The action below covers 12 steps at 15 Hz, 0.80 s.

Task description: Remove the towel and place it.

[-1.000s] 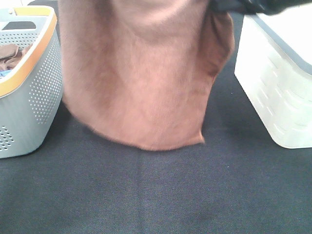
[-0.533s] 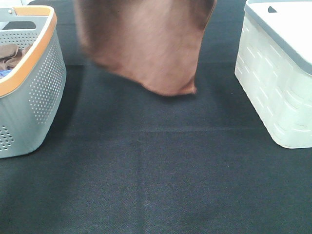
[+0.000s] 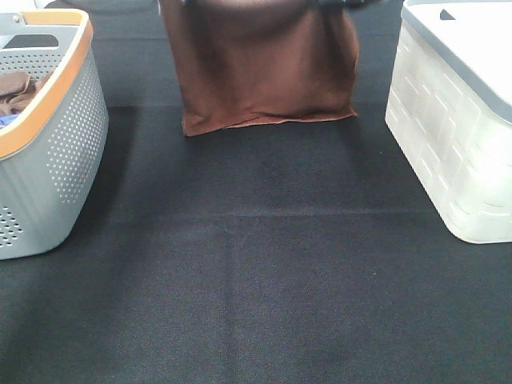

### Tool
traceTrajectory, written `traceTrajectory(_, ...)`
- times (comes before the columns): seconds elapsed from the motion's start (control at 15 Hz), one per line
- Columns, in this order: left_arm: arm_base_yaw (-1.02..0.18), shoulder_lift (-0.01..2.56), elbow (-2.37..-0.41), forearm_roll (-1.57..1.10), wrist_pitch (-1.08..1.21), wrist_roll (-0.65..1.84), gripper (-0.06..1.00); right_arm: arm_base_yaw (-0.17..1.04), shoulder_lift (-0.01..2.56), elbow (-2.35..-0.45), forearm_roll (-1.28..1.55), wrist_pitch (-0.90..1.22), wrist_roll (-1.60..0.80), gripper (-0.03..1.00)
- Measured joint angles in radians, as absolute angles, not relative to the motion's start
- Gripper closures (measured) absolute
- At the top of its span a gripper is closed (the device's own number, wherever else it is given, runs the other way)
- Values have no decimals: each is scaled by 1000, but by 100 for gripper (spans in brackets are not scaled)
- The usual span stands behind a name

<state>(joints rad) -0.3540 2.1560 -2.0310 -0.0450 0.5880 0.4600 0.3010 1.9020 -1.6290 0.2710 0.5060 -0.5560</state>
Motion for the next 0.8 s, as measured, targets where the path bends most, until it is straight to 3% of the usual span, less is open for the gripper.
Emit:
traceTrajectory(0.47,-390,2149,-2031,-111,1185,453,94,301,1892,-1629,244,1012,-431,97)
traceTrajectory(0.8,-390,2149,-2017,-194,1207,369,94,301,1892,-1614,239,1126,-430,97)
